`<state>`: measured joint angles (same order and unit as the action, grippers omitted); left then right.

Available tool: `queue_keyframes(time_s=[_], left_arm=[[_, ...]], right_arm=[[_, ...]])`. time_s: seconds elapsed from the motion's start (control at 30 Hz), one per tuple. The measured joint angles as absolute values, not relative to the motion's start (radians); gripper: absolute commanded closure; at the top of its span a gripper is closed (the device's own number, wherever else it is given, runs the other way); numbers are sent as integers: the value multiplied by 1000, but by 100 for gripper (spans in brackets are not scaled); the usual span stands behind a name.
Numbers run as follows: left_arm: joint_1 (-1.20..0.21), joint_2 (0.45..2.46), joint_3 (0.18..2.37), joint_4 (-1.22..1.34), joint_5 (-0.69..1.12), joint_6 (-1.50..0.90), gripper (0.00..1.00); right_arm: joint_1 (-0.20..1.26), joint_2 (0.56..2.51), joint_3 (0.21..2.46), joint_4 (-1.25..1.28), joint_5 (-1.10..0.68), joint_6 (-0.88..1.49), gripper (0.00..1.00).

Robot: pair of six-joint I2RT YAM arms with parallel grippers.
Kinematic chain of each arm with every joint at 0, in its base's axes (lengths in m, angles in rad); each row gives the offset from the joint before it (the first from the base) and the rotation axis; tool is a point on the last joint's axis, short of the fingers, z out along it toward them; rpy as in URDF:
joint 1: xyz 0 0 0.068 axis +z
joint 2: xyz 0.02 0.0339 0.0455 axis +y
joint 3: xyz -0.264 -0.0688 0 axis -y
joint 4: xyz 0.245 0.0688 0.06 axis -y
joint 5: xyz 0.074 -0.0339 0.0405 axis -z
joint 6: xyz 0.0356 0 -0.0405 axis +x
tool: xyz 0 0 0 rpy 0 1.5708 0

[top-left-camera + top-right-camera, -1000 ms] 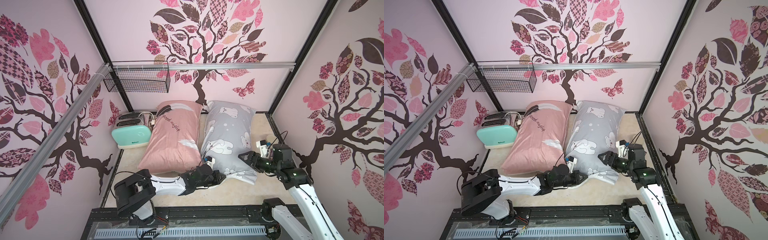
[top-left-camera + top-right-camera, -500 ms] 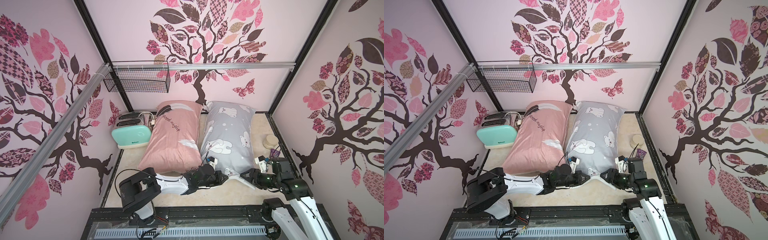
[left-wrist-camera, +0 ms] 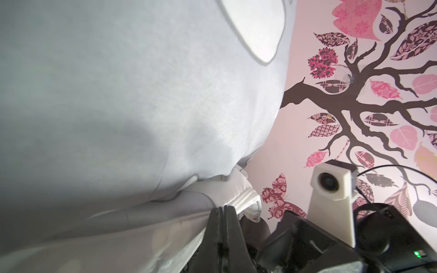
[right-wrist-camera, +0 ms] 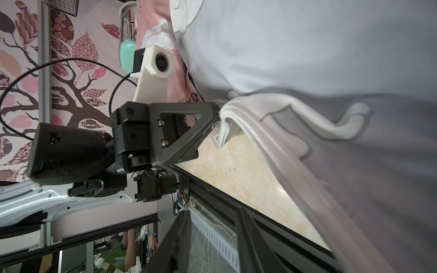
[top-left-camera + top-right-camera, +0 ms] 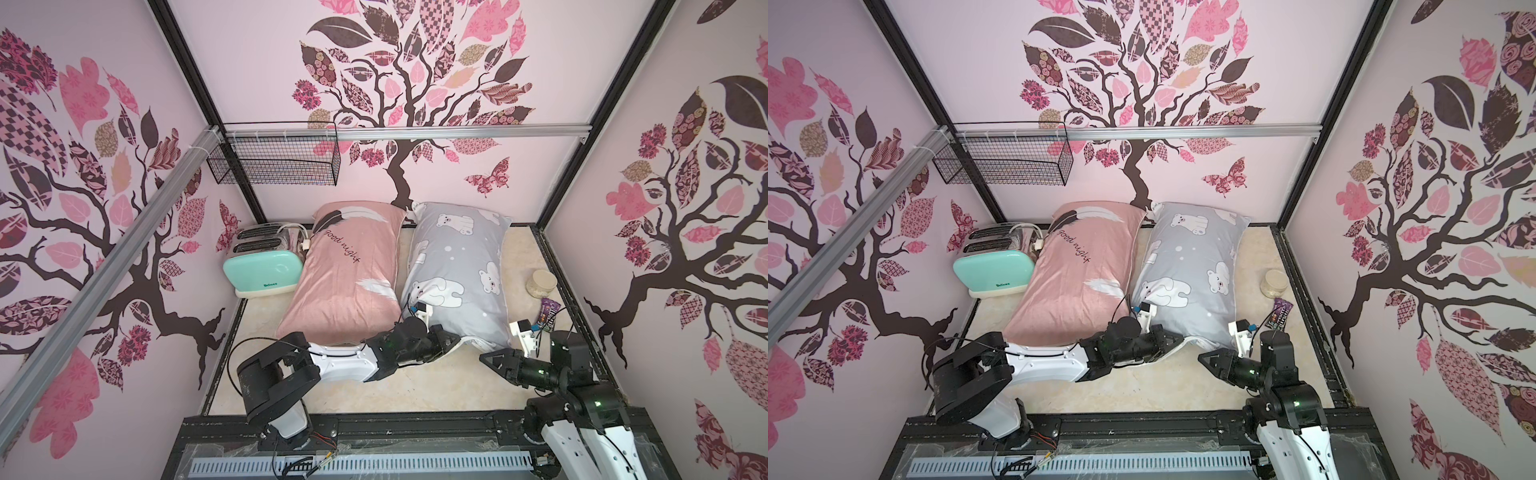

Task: Zip up pillowcases
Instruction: Adjust the pillowcase at the center of the board.

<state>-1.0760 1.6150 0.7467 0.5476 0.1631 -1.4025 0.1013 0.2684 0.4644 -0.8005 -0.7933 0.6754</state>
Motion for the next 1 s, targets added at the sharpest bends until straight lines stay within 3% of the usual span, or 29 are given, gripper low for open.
queue_keyframes(time_s=[0.07,0.23,0.47,1.0], left_arm=[[-1076,1615,768,542,163,-1415,100],[-1079,1624,802,535,162,-1438,100],[-1087,1648,846,525,162,-1453,100],[-1088,1648,864,508,163,-1483,100]], right_arm=[[105,246,418,-748,-804,719,50],[155,244,351,-607,-791,802,50],[332,369,308,-391,-686,871,56],[413,462,163,7,-559,1000,59]])
